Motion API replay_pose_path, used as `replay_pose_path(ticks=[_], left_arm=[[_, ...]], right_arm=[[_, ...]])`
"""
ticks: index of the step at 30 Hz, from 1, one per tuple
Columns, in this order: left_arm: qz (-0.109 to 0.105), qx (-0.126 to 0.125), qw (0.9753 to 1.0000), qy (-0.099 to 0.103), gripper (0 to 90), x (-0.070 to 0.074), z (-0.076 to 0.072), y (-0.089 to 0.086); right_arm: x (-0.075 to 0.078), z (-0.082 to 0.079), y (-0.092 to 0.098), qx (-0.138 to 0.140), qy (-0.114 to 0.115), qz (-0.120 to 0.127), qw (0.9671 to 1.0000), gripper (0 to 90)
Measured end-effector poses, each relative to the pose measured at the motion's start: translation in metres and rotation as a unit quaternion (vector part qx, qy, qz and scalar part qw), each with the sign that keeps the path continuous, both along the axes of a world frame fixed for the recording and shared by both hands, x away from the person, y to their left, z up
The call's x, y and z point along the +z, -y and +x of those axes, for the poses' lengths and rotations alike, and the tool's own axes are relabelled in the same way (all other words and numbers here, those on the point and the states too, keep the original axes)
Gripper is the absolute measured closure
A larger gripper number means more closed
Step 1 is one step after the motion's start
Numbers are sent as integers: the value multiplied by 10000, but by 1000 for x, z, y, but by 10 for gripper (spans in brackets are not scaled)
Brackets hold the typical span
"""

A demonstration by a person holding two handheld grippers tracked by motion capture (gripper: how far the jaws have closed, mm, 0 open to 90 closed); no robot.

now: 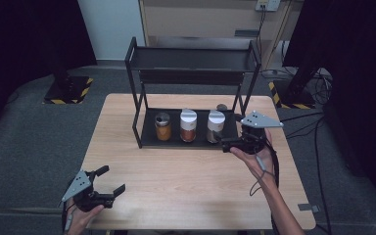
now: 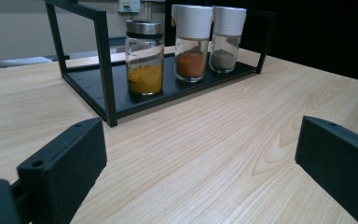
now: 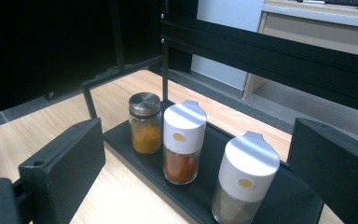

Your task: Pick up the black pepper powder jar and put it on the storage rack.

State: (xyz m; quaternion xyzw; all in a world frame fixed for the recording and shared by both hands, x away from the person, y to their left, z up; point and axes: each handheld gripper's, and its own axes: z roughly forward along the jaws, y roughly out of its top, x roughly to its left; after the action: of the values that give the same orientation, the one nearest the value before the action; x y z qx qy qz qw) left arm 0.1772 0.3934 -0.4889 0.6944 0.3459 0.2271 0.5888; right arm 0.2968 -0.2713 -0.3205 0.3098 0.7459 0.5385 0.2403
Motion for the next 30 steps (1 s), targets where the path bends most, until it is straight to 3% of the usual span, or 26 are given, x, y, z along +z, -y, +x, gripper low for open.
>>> replay_pose_path(ticks=[30], left_arm=[[16, 5, 10000, -20, 9, 0, 0, 0]], right_arm=[[-36, -76, 48, -218, -5, -18, 9998, 40]])
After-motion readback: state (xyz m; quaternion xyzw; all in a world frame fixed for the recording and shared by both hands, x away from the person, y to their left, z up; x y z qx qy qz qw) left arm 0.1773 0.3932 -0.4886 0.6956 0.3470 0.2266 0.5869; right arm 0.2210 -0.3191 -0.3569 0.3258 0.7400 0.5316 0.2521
